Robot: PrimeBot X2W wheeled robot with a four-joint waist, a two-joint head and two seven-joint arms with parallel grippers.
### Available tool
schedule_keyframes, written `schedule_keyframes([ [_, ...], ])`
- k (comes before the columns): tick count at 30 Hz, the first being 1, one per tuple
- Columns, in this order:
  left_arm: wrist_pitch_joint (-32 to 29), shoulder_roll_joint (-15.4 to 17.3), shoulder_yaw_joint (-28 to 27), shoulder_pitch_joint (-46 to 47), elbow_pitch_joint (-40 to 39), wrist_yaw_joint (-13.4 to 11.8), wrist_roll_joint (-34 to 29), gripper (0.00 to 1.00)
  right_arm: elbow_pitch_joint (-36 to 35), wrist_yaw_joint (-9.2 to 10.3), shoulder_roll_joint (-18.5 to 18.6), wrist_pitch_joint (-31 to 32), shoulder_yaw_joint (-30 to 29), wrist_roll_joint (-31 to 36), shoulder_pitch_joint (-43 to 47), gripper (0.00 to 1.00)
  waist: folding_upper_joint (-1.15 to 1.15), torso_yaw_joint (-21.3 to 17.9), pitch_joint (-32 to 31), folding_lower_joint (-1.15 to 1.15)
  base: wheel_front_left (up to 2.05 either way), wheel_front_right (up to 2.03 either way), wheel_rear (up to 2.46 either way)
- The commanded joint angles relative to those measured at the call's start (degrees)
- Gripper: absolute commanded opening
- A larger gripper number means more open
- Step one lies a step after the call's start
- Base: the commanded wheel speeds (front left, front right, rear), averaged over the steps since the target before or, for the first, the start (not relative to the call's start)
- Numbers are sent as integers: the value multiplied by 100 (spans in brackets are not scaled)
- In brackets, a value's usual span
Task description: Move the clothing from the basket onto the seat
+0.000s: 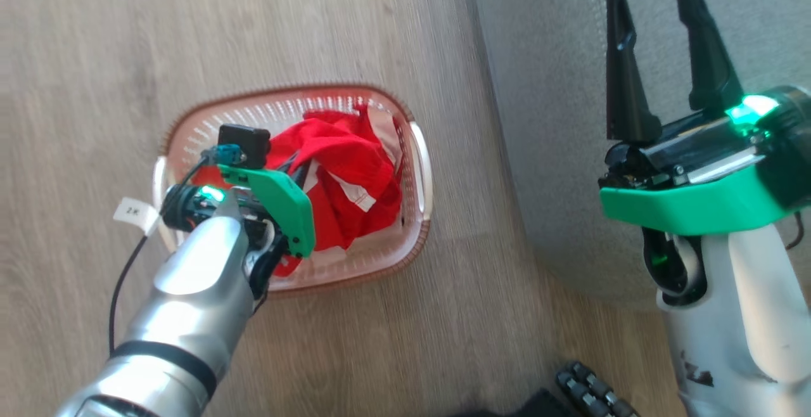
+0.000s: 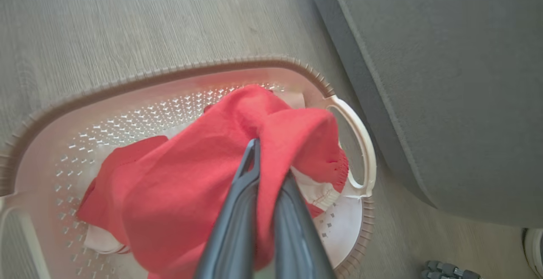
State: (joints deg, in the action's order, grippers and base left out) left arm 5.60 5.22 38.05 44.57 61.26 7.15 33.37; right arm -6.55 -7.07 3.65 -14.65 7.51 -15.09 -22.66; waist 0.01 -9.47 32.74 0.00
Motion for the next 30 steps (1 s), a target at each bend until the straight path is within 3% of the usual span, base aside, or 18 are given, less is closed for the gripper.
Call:
schedule_keyframes([
  [1, 105, 149, -41, -119, -182, 34, 83, 0, -138, -42, -50, -35, 91, 28, 142, 100, -1, 136, -357, 0, 0, 0, 0],
  [10, 489, 323, 403, -555, -827, 34, 624, 0, 110, -42, 114, -35, 117, -72, 529, 100, -1, 288, -1327, 0, 0, 0, 0],
  [18, 750, 506, 460, -834, -1496, 26, 785, 0, 275, -42, 218, -35, 186, -199, 969, 100, -1, 365, -2101, 0, 0, 0, 0],
  [30, 547, 853, 385, -906, -3154, -407, 706, 0, 413, -42, 250, -35, 436, -362, 1409, 100, -1, 502, -2696, 0, 0, 0, 0],
])
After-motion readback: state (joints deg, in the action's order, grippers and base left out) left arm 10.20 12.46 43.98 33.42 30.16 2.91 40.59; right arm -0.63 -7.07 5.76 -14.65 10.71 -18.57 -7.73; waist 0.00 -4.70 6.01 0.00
